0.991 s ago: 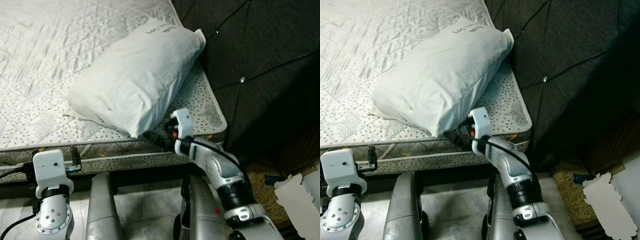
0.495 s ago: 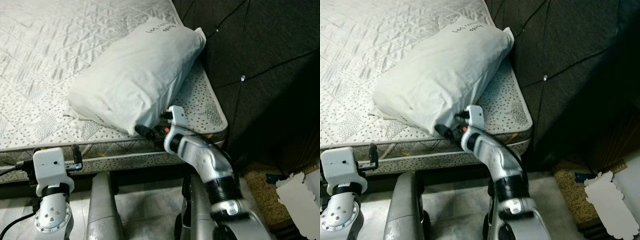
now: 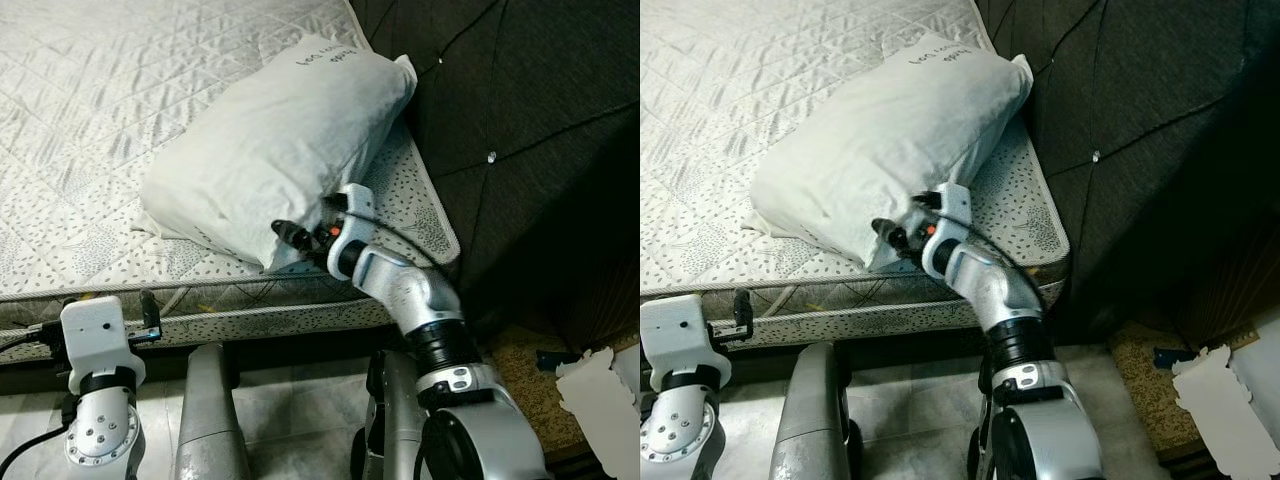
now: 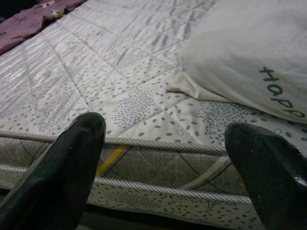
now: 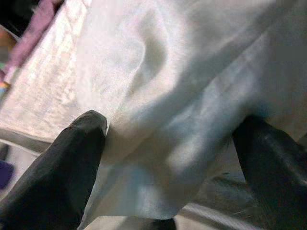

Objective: Clean up the room

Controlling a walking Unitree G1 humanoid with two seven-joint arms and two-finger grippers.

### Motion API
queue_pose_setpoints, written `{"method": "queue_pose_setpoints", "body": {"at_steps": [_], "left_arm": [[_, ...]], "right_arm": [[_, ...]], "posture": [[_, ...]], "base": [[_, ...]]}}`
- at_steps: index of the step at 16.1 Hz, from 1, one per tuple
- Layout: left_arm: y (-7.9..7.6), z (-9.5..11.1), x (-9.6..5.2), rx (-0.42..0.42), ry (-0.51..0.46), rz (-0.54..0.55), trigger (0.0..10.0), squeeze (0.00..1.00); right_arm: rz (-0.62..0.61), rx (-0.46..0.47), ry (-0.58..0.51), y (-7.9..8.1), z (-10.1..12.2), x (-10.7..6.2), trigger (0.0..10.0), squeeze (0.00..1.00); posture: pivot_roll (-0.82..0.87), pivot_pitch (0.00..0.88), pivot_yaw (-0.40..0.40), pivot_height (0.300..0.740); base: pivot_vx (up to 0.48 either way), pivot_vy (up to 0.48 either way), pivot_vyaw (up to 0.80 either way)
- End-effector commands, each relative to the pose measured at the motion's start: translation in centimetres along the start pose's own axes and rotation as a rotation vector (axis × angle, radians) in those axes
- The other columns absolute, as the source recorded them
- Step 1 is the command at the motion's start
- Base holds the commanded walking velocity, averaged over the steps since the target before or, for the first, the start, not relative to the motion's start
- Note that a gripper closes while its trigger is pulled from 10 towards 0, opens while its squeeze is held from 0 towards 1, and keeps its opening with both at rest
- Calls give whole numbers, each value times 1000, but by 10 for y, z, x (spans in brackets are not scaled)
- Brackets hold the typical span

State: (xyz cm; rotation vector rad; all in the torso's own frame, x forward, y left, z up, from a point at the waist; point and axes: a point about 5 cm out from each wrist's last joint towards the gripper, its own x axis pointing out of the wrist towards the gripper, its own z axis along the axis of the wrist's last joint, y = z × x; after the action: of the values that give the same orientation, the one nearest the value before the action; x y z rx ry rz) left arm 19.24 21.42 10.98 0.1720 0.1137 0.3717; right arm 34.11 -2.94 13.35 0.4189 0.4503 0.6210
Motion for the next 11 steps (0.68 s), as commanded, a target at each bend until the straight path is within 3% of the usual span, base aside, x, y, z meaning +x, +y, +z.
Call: {"method": "queue_pose_setpoints", "body": {"at_steps": [1, 5, 10, 11], "left_arm": [[0, 0, 0, 2, 7, -5, 10000, 0], [-4, 2, 3, 0, 2, -14, 10000, 0], [-7, 4, 4, -8, -3, -12, 10000, 0], [-7, 4, 4, -10, -1, -9, 10000, 0]], "right_arm": [[-4, -28, -27, 16, -4, 7, 10000, 0], [-63, -63, -71, 29, -8, 20, 10000, 0], [-38, -80, 10, 45, -33, 34, 10000, 0], [-14, -74, 10, 52, -36, 37, 8863, 0]], "posture": [[88, 114, -28, 533], [92, 117, -28, 533], [107, 123, -45, 533], [108, 126, -46, 533]], "base": [[0, 0, 0], [0, 0, 0], [0, 0, 0], [0, 0, 0]]}}
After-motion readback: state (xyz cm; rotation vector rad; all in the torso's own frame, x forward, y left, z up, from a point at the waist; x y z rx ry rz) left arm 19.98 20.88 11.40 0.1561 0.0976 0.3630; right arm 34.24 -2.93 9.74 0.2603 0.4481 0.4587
